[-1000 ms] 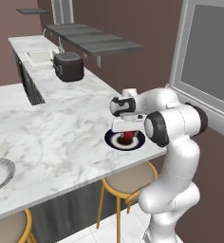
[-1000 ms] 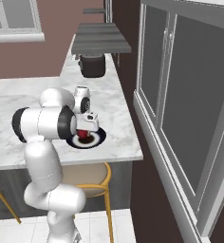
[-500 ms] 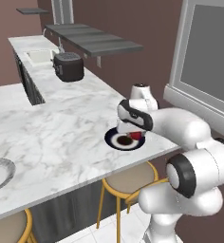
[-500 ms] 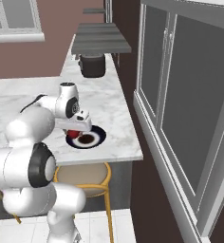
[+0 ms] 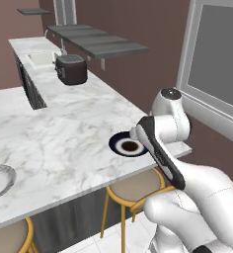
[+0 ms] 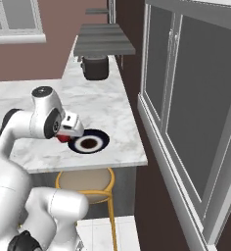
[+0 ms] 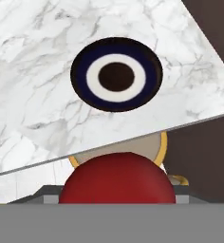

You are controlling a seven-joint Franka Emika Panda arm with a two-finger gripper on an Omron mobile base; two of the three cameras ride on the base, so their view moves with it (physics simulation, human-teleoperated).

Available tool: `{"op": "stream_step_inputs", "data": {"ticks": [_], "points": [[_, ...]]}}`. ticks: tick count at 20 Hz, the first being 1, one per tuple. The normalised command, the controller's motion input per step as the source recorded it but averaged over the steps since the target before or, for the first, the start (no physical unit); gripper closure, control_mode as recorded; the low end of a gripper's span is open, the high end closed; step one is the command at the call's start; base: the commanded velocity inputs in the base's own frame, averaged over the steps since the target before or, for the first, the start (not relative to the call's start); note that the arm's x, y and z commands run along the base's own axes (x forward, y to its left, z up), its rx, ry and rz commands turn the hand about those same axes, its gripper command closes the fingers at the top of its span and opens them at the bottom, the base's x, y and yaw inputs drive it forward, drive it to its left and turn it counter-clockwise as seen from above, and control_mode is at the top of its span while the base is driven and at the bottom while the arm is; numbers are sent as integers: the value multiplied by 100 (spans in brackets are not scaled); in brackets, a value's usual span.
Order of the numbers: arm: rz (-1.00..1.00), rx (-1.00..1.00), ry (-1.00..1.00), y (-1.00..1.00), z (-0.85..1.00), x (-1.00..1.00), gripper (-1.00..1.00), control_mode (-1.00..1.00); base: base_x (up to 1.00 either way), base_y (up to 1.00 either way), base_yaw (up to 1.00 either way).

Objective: Transport the chicken drumstick and tomato to the fridge. Place the chicken drumstick on the rack containing meat and place the tomato on the rack containing the vegetable, ensuring meats and vegetables are on different racks.

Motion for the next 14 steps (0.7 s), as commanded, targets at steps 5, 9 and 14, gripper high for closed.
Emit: {"op": "stream_step_inputs", "data": {"ticks": [5, 9, 14], "points": [[5, 0, -30, 0, 74, -78, 100, -100, 0, 0, 0], [6, 0, -23, 0, 77, -76, 100, -100, 0, 0, 0], [9, 0, -11, 6, 65, -83, 100, -100, 0, 0, 0]]}}
